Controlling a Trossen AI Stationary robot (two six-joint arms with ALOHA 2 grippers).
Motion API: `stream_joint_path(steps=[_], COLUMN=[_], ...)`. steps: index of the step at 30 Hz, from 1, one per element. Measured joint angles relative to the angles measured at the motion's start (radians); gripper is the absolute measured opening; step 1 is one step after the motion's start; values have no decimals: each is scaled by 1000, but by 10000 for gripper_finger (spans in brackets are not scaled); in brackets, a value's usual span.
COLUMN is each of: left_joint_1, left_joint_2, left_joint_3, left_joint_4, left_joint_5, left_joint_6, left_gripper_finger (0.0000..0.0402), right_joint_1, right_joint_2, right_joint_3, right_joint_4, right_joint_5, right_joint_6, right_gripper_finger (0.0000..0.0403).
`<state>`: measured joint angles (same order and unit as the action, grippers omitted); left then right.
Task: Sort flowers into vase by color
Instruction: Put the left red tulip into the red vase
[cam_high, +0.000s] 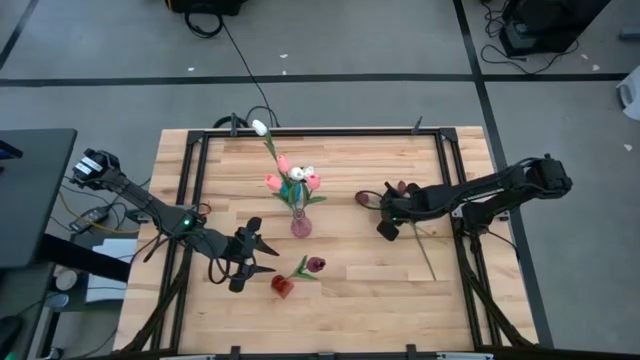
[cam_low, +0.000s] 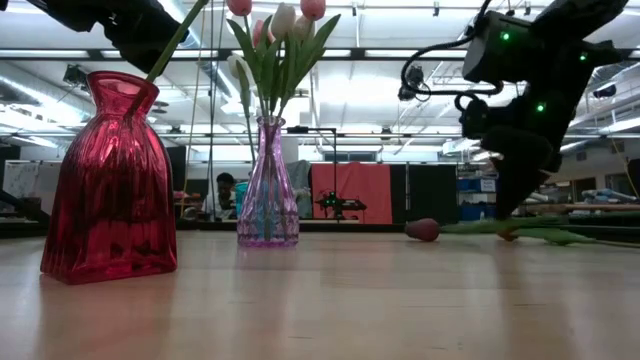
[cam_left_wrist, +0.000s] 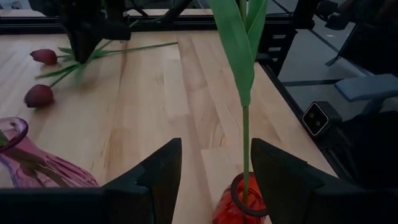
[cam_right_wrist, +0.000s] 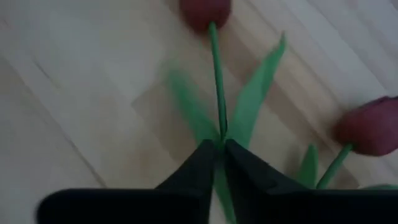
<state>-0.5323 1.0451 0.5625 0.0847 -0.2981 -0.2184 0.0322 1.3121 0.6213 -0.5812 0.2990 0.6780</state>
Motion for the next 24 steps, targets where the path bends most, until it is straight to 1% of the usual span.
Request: stream_joint_path(steps=[6, 8, 10, 13, 19, 21, 24], left_joint_1=[0, 0, 0, 0, 0, 0, 0], left_joint_2=[0, 0, 0, 0, 0, 0, 0], left_joint_3=[0, 0, 0, 0, 0, 0, 0], left_joint_4=[0, 0, 0, -1, 0, 1, -1], left_joint_5=[2, 2, 3, 4, 4, 4, 4], left_joint_6=[-3, -4, -8, -21, -22, -19, -19], left_gripper_finger=[197, 197, 197, 197, 197, 197, 197], right_joint_1=[0, 0, 0, 0, 0, 0, 0], right_joint_2=[-3, 8, 14, 26, 42, 53, 74], right_joint_3=[0, 0, 0, -12, -45, -49, -51], right_joint_4=[-30, -43, -73, -102, -92, -85, -69], right_joint_5=[-78, -93, -74, -21, -40, -57, -82], right_joint_6=[32, 36, 37, 51, 52, 53, 53], right_gripper_finger=[131, 150, 160, 163, 152, 140, 111])
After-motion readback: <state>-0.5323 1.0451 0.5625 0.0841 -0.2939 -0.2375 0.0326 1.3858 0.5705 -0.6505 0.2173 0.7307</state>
